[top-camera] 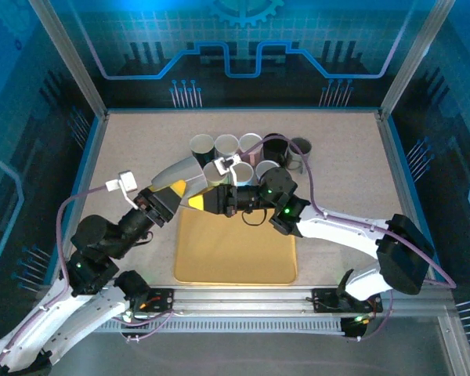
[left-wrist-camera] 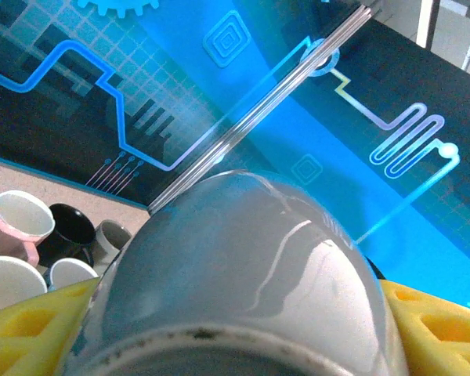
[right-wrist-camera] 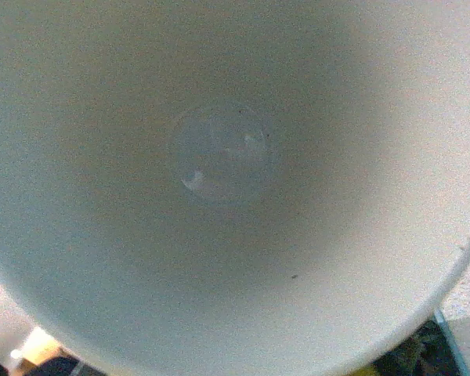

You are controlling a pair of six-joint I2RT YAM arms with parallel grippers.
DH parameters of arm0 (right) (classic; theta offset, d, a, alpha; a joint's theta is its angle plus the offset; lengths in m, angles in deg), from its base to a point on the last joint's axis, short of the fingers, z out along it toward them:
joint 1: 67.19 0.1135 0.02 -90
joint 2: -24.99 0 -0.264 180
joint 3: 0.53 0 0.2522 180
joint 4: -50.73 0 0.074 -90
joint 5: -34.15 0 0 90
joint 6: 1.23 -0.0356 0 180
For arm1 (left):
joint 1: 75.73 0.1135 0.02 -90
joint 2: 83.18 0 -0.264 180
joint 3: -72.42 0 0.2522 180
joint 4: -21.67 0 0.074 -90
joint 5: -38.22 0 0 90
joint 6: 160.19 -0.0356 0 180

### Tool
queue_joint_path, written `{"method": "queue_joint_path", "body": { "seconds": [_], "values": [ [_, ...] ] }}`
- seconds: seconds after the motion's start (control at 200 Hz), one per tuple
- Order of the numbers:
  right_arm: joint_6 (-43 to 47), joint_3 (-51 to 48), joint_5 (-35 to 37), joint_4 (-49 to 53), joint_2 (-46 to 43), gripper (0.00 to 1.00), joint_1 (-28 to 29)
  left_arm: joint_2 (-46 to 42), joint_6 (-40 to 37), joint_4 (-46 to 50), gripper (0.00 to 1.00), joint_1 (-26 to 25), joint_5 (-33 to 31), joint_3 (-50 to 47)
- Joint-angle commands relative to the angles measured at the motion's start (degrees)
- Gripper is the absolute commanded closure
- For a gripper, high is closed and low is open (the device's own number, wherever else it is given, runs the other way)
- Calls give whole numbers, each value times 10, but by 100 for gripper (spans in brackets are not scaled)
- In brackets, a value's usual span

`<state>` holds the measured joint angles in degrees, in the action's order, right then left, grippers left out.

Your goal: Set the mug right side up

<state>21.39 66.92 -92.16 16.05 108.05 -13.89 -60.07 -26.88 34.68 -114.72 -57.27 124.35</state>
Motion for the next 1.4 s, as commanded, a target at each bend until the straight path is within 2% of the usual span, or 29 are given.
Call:
{"method": "queue_joint_path", "body": {
  "seconds": [0.0,0.075,0.115,0.135,0.2,0.26,0.34,0.38,0.465,0.54,0.63,0.8,0.885,1.07,1.395],
  "values": [
    [-7,-1,28,-42,-5,100,-4,-8,-15,-38,37,-2,15,-3],
    [5,-8,33,-18,-22,100,-10,-13,-20,-24,19,-2,5,-8],
    [16,-14,37,1,-35,100,-14,-15,-23,-11,5,-2,-3,-8],
    [22,-17,39,13,-44,100,-17,-16,-26,-5,1,-1,-5,-8],
    [50,-26,45,60,-76,100,-28,-16,-36,17,1,-2,-2,-5],
    [94,-30,56,147,-121,100,-44,-13,-45,51,1,-2,2,8],
    [199,-20,98,335,-196,100,-68,-5,-64,112,1,-2,8,34],
    [278,6,164,482,-234,100,-75,1,-74,144,1,-2,12,48],
    [399,51,285,671,-278,100,-83,22,-96,208,1,-2,27,79],
    [477,78,378,785,-301,100,-99,47,-122,262,1,-2,51,107],
    [547,95,491,869,-309,100,-111,71,-155,310,1,-1,76,130],
    [607,79,610,897,-292,100,-154,69,-202,336,1,-2,91,128],
    [618,63,609,873,-276,100,-196,53,-213,336,1,-2,75,112],
    [601,46,552,827,-197,100,-284,33,-235,336,1,-2,49,86],
    [583,25,538,766,-68,100,-328,8,-254,332,1,-2,32,67]
  ]
}}
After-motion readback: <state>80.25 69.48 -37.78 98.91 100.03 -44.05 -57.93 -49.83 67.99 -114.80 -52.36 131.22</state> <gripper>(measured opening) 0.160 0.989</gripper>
